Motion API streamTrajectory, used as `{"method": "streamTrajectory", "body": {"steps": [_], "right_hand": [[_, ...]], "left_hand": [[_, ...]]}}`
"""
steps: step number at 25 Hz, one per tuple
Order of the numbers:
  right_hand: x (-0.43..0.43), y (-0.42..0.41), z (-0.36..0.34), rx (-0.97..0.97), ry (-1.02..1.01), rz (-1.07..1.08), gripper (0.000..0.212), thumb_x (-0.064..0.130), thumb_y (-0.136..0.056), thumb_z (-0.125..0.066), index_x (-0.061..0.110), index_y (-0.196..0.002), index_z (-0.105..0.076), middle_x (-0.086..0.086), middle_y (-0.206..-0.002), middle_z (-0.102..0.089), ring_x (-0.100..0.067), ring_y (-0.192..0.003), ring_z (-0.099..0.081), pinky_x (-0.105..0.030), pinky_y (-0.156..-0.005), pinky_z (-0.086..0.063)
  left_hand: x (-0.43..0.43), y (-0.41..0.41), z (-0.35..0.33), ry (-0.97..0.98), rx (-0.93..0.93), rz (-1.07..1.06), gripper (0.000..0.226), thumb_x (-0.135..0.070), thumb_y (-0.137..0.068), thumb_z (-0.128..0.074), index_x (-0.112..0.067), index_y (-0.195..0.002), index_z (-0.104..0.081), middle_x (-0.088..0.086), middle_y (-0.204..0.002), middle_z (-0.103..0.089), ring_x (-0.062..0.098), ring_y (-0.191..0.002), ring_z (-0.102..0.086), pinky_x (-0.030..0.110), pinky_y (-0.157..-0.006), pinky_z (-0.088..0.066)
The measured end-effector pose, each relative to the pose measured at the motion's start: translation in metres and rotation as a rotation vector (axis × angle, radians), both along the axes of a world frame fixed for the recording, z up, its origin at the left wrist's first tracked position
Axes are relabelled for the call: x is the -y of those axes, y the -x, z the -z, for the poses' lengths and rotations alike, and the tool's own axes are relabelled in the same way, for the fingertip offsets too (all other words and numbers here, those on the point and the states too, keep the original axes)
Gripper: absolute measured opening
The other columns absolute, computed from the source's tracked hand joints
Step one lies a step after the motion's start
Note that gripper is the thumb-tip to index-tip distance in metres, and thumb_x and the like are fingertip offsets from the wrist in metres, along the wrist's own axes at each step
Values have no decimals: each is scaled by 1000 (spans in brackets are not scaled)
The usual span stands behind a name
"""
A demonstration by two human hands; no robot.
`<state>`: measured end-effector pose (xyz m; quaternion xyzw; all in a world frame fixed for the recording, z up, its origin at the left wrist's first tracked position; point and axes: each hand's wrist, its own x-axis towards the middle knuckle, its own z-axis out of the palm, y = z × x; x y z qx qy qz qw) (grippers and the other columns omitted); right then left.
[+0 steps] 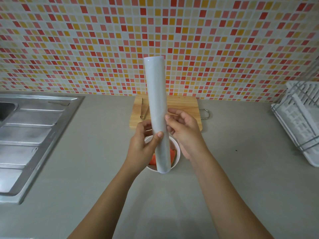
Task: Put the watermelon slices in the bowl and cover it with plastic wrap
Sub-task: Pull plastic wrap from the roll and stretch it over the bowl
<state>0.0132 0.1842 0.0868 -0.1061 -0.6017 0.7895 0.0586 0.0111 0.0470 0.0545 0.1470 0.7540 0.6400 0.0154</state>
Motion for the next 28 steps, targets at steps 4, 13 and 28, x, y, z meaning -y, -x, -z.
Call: {"method": "streamTrajectory", "body": {"steps": [4,13,28], "right_hand": [[-1,-3,-4,59,165,-63,19,7,-85,-60,20,-76,-71,7,-68,-68,-6,-63,-59,-17,-58,-49],[8,-3,-5,51,137,-97,27,7,-84,-56,22,-64,-67,6,-63,-62,-6,-63,-57,-15,-61,-50],[7,-9,-8,142,-57,-73,11,15,-89,-59,22,-90,-67,13,-76,-68,7,-62,-61,-9,-60,-45]], "left_hand": [[1,5,-5,-56,121,142,48,-22,-83,-53,-41,-125,-41,-16,-111,-59,2,-104,-59,16,-74,-52],[-2,9,-23,-87,113,52,24,-56,-93,-29,-43,-106,-45,-2,-108,-56,22,-103,-59,50,-88,-52],[1,3,-15,-19,50,-6,26,-50,-92,-30,-45,-115,-40,-32,-106,-53,-7,-98,-55,18,-81,-49]]}}
